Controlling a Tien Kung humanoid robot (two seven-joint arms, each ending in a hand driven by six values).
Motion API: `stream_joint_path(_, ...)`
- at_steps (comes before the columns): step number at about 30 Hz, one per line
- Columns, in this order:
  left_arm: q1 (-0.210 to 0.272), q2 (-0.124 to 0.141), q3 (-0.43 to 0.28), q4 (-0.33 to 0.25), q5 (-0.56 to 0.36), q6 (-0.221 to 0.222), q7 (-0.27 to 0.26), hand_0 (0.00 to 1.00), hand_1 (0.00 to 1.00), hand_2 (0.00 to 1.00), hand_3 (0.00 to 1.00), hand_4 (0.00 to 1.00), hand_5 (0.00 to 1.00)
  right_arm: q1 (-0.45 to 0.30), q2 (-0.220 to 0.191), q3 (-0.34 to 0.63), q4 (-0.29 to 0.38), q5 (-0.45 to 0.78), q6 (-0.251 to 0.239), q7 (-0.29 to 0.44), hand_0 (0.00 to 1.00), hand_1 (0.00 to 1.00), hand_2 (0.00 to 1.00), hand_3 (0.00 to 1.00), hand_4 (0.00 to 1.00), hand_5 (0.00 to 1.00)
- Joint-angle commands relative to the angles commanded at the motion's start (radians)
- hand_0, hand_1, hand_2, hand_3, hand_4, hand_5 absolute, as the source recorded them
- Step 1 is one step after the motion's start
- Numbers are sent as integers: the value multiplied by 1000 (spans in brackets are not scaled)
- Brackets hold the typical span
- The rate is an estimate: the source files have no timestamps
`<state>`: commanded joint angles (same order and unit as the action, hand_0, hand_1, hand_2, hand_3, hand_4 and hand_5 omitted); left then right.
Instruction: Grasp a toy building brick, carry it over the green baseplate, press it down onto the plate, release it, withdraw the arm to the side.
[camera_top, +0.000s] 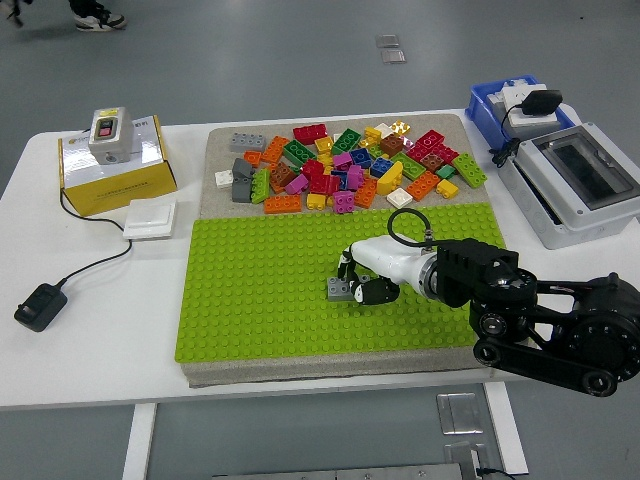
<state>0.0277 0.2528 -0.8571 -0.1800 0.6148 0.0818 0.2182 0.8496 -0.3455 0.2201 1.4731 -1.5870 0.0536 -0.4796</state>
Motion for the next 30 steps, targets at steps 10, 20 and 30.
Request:
stream_joint_path(10,1,-1,-7,0,4,-11,-7,667,654,613,727,372,564,-4,8,-15,-36,-20,-8,11,26,179,732,697,160,363)
stream_joint_path(20,4,-2,-6,0,0,-14,-11,667,654,613,728,376,560,-9,10,-19,-33,-25,-11,15,27,178,725,693,165,364)
stream_joint_path(30,13,-6,-11,0,3,-14,-2,667,653,614,730,383,558,-34,-25,64,44,17,-15,32,27,177,723,692,186,375)
